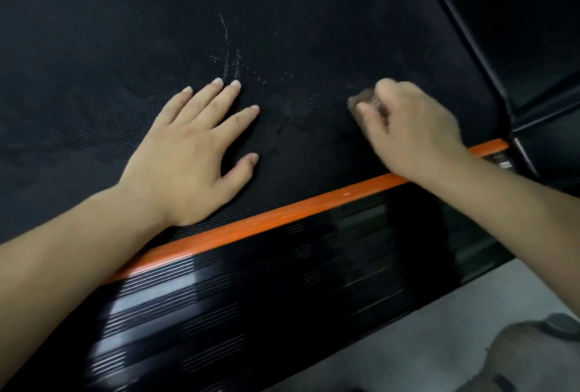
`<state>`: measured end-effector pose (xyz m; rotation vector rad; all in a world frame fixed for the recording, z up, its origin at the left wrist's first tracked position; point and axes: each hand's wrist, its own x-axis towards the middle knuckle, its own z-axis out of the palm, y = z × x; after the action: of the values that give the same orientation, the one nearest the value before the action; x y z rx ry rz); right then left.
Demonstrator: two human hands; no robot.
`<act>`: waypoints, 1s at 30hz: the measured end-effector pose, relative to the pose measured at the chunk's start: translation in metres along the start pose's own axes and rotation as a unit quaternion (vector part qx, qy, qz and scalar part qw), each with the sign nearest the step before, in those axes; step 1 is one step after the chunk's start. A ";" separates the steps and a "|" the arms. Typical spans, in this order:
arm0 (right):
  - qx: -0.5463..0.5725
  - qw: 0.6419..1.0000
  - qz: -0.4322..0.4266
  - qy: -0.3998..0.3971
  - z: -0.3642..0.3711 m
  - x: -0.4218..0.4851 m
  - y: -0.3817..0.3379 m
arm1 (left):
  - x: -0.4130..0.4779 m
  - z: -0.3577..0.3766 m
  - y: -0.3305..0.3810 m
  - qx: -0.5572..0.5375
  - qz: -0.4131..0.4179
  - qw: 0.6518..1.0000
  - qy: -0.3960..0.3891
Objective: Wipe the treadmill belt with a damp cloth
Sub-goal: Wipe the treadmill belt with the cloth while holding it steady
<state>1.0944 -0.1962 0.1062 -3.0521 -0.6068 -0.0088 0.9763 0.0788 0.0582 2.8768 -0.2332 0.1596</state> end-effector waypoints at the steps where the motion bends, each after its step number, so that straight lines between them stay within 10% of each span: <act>1: 0.004 0.999 0.034 0.013 -0.004 0.005 0.010 | 0.000 0.000 0.000 -0.002 0.000 1.000 -0.001; 4: -0.011 0.987 0.152 0.059 -0.005 0.003 0.000 | -0.001 -0.001 0.003 0.001 -0.011 1.000 -0.002; 8: 0.104 0.992 -0.070 -0.004 0.006 -0.027 -0.067 | -0.001 -0.004 0.001 -0.013 -0.001 1.000 0.001; 12: 0.091 0.994 0.017 0.053 0.005 0.005 -0.049 | -0.001 -0.003 0.002 -0.024 -0.013 1.000 -0.003; 17: 0.096 0.984 -0.146 0.046 0.015 0.002 -0.079 | -0.001 -0.003 -0.001 -0.020 -0.021 1.000 0.002; 21: 0.098 0.993 0.022 0.061 0.010 0.026 -0.074 | -0.016 -0.006 -0.010 0.006 -0.064 0.998 -0.003; 25: 0.129 0.973 -0.191 0.000 0.014 -0.015 -0.135 | -0.059 -0.024 -0.043 0.018 -0.110 0.994 -0.010; 30: 0.090 0.995 0.005 0.045 0.009 0.010 -0.135 | -0.082 -0.032 -0.052 0.003 -0.154 0.988 -0.022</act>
<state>1.0524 -0.0674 0.1006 -2.8629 -0.5540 -0.0847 0.9017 0.1486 0.0661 2.8789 0.2038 0.0387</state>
